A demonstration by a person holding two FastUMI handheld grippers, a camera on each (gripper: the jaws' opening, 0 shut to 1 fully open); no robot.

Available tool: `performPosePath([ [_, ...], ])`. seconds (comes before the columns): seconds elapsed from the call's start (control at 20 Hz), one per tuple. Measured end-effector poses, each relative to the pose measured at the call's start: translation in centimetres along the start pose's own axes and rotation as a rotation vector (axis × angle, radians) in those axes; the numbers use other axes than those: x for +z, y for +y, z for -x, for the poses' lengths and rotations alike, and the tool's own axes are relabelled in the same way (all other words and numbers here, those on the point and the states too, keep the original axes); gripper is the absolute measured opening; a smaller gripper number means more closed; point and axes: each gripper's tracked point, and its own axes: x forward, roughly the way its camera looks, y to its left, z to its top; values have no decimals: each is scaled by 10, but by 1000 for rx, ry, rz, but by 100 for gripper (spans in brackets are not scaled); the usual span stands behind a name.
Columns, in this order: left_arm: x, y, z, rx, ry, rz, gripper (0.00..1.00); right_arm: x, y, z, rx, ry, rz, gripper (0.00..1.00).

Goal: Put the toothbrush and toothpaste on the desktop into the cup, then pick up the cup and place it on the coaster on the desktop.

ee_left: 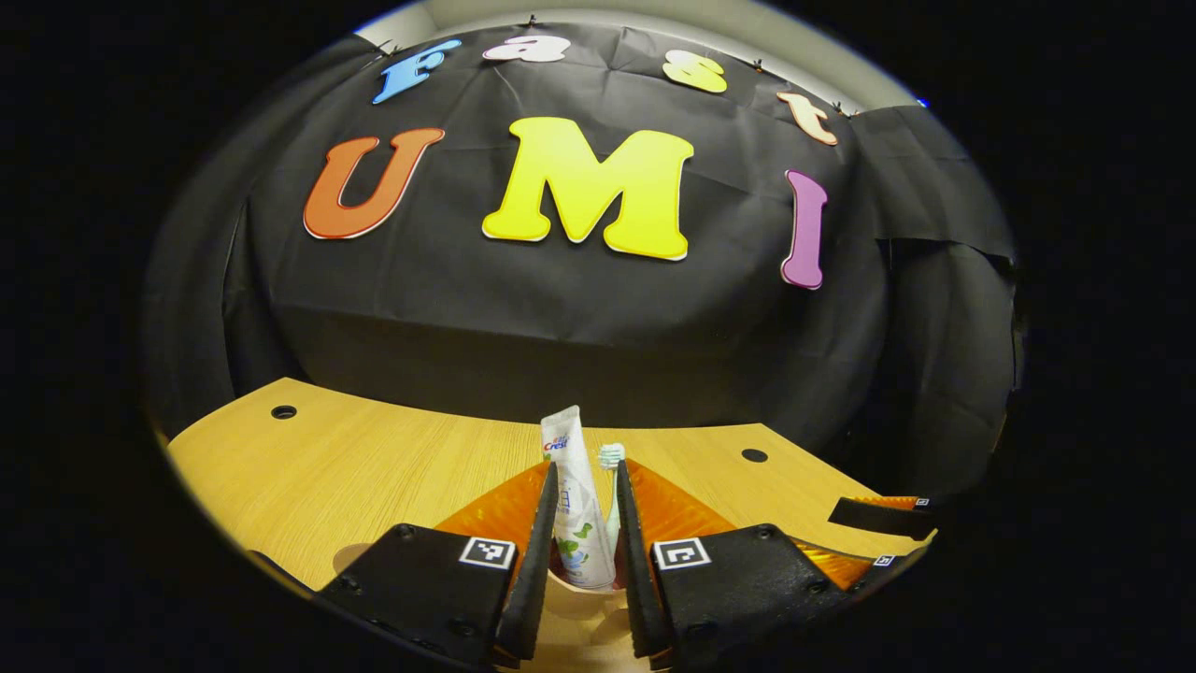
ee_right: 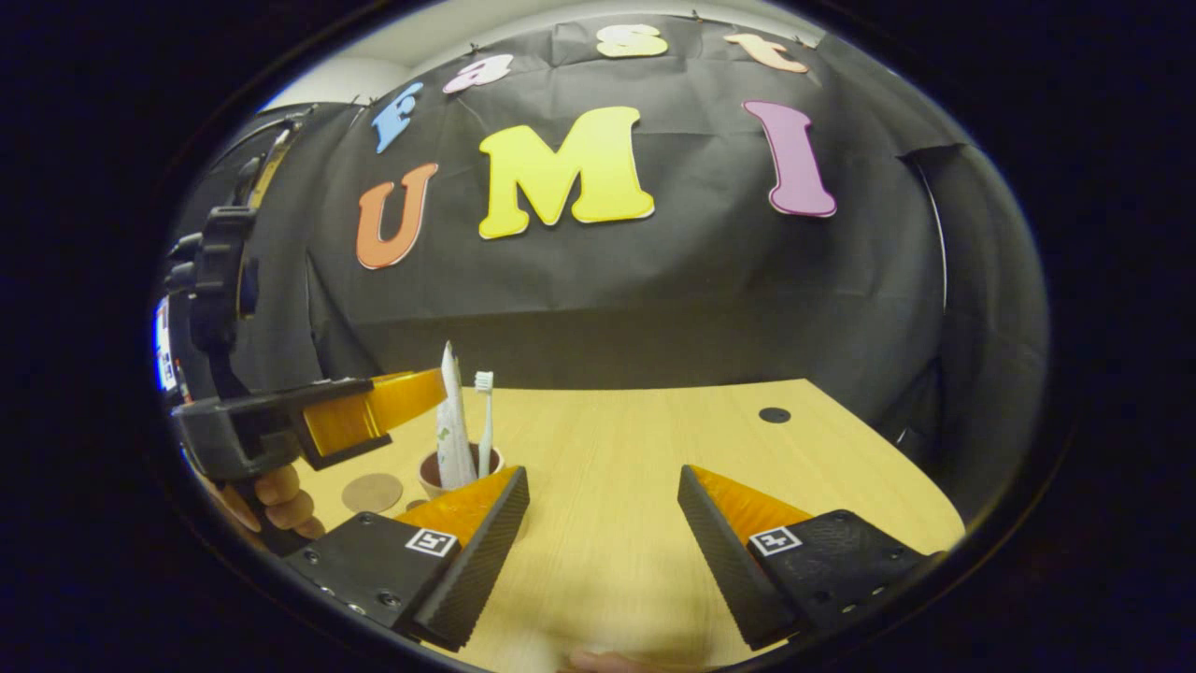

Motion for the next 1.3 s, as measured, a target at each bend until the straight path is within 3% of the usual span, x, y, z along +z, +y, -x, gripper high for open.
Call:
performPosePath([
  [0.25,10,6,39,-24,-11,-43,50,5,33,10,22,20,41,96],
  [0.3,10,8,47,-23,-12,-52,61,6,40,11,22,24,52,97],
  [0.4,10,20,68,-19,-15,-66,72,4,54,11,26,47,68,94],
  [0.85,-15,79,162,70,-55,-177,89,-29,109,-9,38,276,141,98],
  [0.9,-15,86,171,79,-67,-180,97,-30,114,-14,40,303,130,96],
  [0.95,-16,91,180,83,-79,-180,91,-35,116,-19,37,341,118,96],
  [1.3,-35,124,221,83,-70,-125,94,-82,123,-45,23,706,12,96],
])
